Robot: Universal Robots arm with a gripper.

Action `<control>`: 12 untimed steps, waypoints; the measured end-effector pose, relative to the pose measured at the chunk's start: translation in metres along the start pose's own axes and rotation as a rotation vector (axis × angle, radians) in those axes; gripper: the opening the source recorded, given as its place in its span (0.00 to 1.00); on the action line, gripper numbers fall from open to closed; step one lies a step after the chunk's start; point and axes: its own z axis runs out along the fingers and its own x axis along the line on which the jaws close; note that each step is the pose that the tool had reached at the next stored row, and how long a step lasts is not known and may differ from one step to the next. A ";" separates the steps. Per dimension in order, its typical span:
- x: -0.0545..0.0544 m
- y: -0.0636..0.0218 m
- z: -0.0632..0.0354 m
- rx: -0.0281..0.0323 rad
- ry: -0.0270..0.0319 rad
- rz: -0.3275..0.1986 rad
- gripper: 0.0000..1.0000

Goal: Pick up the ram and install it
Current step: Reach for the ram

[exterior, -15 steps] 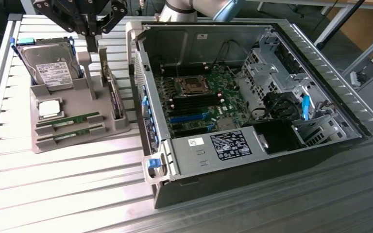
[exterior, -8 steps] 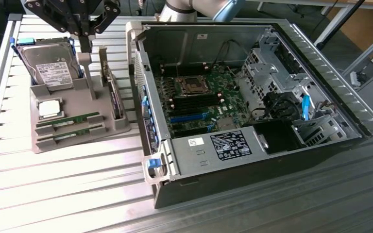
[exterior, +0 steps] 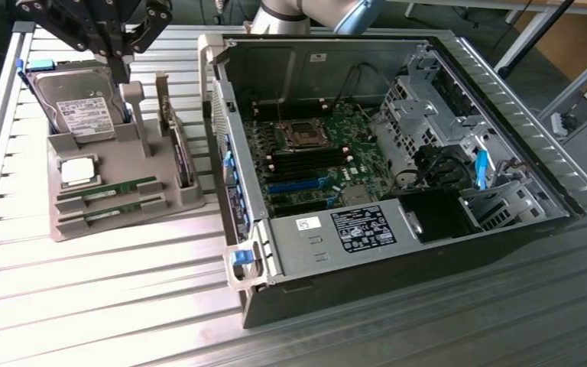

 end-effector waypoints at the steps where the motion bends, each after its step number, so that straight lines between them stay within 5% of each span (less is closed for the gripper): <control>1: 0.002 -0.0002 -0.0001 0.0000 0.0001 0.000 0.09; 12: 0.002 -0.0049 -0.0002 0.0000 0.0001 0.000 0.09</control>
